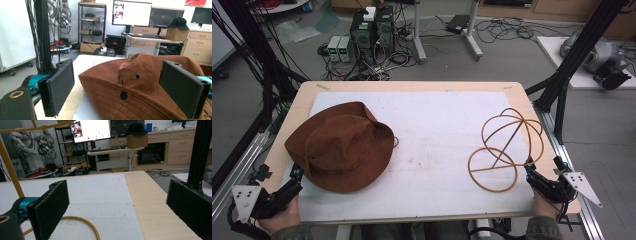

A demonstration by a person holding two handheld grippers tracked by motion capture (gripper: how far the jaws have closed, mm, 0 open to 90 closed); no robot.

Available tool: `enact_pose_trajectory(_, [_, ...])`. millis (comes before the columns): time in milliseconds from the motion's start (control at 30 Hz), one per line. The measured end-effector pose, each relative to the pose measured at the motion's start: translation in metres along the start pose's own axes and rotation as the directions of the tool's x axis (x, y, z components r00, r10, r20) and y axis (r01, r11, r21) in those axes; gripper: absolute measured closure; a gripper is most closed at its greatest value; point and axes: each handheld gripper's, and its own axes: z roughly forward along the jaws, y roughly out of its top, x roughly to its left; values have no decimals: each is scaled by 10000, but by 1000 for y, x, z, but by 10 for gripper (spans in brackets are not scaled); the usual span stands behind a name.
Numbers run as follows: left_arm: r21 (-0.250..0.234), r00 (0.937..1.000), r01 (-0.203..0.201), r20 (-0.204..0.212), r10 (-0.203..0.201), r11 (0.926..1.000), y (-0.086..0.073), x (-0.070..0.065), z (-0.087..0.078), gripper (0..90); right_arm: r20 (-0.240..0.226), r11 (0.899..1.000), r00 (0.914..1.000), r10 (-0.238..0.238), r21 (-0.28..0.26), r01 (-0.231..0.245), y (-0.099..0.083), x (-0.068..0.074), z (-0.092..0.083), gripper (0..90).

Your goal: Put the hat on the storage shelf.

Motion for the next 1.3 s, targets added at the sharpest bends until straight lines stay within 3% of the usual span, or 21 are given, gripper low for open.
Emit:
enact_pose_trajectory(333, [9,9998,-68,172,68,10000,1,-1,0,131,0,10000,10000,8,18,-8,0,0,0,38])
enact_pose_trajectory(433, [63,9988,-161,473,157,9999,4,-2,2,131,-23,10000,10000,9,-23,-9,0,1,1,38])
enact_pose_trajectory(467, [79,9965,-82,837,75,9999,6,-3,4,131,-20,10000,10000,-1,4,1,0,1,1,38])
enact_pose_trajectory(500, [79,9965,-82,837,75,9999,6,-3,4,130,-20,10000,10000,-1,4,1,0,1,1,38])
enact_pose_trajectory(567, [233,9903,-12,1392,-21,9997,10,-3,8,127,32,10000,10000,34,-21,-34,0,0,0,38])
enact_pose_trajectory(633, [647,9764,-12,2155,-128,9979,20,-2,17,124,41,10000,10000,25,-28,-25,0,0,0,38])
enact_pose_trajectory(700, [900,9643,-97,2644,-145,9959,23,-2,23,124,48,10000,10000,16,-13,-16,-1,0,0,38])
enact_pose_trajectory(733, [900,9643,-97,2644,-145,9959,23,-2,23,124,48,10000,10000,16,-13,-16,-1,0,0,38])
enact_pose_trajectory(767, [1486,9494,-435,3141,-54,9879,25,-2,32,124,71,10000,9999,94,-7,-94,-1,0,0,38])
enact_pose_trajectory(800, [1486,9494,-435,3141,-54,9879,25,-2,32,124,71,10000,9999,94,-7,-94,-1,0,0,38])
enact_pose_trajectory(833, [1965,9387,-751,3448,29,9776,24,-2,37,124,78,9999,9999,142,14,-143,-1,0,-1,38])
enact_pose_trajectory(867, [2149,9346,-870,3557,50,9727,24,-3,40,124,78,9999,9999,142,14,-143,-1,0,-1,38])
enact_pose_trajectory(900, [2695,9218,-1416,3868,276,9525,24,-5,49,124,28,10000,10000,81,-20,-81,-1,-1,0,38])
enact_pose_trajectory(967, [3002,9117,-1792,4085,435,9369,27,-6,57,124,11,9999,9999,138,-21,-138,-1,-1,-1,38])
enact_pose_trajectory(1000, [3002,9117,-1792,4085,435,9369,27,-6,57,127,11,9999,9999,138,-21,-138,-1,-1,-1,38])
enact_pose_trajectory(1033, [3260,9026,-2074,4272,519,9223,29,-6,63,127,5,9995,9995,317,14,-317,-1,0,-1,38])
enact_pose_trajectory(1067, [3837,8920,-2510,4482,585,8887,33,-3,75,127,-3,9997,9997,255,-61,-255,-1,-2,0,38])
enact_pose_trajectory(1167, [4849,8666,-3310,4957,574,8095,40,3,96,130,-57,9995,9995,295,-62,-295,-1,-1,-1,38])
enact_pose_trajectory(1233, [5208,8493,-3680,5255,504,7703,43,5,105,134,-93,9997,9996,252,-68,-253,-1,-1,-1,38])
enact_pose_trajectory(1267, [5208,8493,-3680,5255,504,7703,43,5,105,134,-109,9997,9997,226,-43,-226,-1,-1,-1,38])
enact_pose_trajectory(1300, [5410,8294,-4086,5562,516,7351,43,5,111,138,-116,9999,9998,167,-42,-168,-1,-2,0,38])
